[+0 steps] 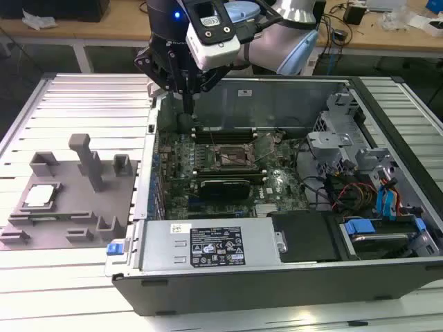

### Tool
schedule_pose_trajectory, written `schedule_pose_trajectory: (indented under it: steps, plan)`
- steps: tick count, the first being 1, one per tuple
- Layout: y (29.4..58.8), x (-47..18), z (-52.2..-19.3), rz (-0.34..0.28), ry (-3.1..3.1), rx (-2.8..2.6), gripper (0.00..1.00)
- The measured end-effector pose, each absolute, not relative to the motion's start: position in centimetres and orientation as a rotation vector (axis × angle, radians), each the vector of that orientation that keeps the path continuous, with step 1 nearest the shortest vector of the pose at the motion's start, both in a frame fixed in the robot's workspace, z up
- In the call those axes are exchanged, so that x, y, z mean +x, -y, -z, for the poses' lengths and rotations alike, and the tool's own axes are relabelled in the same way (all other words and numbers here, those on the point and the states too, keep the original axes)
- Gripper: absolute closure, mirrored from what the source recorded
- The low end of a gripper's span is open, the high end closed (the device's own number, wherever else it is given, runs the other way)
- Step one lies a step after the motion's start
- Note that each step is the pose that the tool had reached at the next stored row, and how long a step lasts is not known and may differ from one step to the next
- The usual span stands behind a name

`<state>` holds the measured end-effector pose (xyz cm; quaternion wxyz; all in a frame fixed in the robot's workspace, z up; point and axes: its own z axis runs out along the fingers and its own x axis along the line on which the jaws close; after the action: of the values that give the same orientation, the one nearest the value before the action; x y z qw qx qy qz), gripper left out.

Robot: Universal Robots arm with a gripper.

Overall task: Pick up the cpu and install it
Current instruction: 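Reach for the cpu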

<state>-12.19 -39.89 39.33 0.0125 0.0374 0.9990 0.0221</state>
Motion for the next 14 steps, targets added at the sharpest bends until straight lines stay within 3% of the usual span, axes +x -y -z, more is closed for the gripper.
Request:
schedule_pose_trajectory:
  steps: [14]
  plan:
    - [39.87, -12.5, -39.33, -0.069, -3.114, 0.117, 0.89]
